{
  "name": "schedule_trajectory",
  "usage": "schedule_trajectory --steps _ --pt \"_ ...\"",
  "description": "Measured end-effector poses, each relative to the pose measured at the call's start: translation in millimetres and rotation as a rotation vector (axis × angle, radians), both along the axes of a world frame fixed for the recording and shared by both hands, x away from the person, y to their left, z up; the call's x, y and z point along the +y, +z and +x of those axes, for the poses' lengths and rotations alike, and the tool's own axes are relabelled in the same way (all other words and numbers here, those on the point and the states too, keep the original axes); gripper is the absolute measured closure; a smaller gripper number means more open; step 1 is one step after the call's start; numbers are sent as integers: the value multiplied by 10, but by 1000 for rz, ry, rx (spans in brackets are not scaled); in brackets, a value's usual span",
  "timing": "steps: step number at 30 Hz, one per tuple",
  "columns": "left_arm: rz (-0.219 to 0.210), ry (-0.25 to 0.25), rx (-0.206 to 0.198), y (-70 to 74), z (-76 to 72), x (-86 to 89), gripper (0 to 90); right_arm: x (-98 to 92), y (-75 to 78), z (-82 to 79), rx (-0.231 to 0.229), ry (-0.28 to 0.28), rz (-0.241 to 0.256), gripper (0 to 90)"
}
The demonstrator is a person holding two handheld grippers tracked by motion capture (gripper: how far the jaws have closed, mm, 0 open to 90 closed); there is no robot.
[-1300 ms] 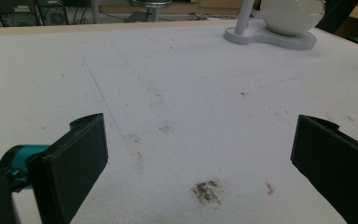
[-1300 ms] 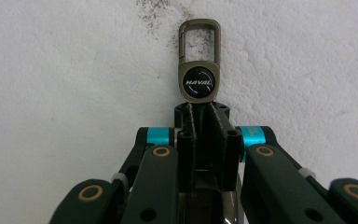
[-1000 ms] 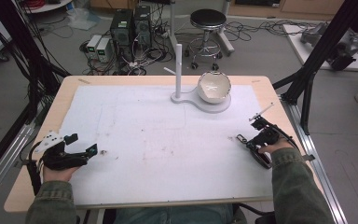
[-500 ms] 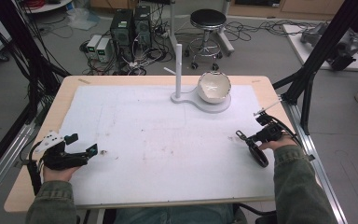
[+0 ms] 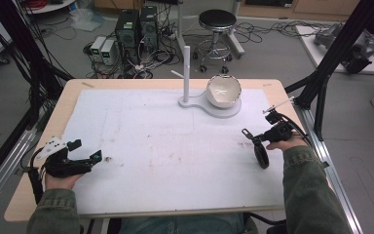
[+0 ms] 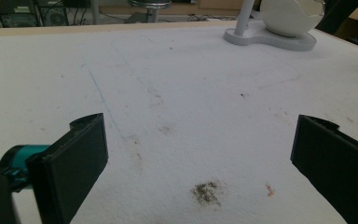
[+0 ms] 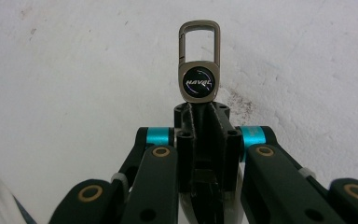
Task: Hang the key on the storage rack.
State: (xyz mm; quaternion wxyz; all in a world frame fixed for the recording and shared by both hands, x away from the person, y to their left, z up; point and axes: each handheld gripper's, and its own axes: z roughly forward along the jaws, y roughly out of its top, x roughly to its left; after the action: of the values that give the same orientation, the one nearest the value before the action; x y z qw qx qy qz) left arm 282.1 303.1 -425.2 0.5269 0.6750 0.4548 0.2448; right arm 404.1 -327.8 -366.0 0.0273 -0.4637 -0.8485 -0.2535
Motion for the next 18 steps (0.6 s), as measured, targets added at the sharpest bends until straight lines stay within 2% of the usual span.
schedule_trajectory --steps 9,18 --pt "-1 2 -2 1 1 -1 43 91 184 30 -23 17 -4 817" --pt "1 -4 1 -2 6 -10 44 317 320 111 -41 42 -23 816"
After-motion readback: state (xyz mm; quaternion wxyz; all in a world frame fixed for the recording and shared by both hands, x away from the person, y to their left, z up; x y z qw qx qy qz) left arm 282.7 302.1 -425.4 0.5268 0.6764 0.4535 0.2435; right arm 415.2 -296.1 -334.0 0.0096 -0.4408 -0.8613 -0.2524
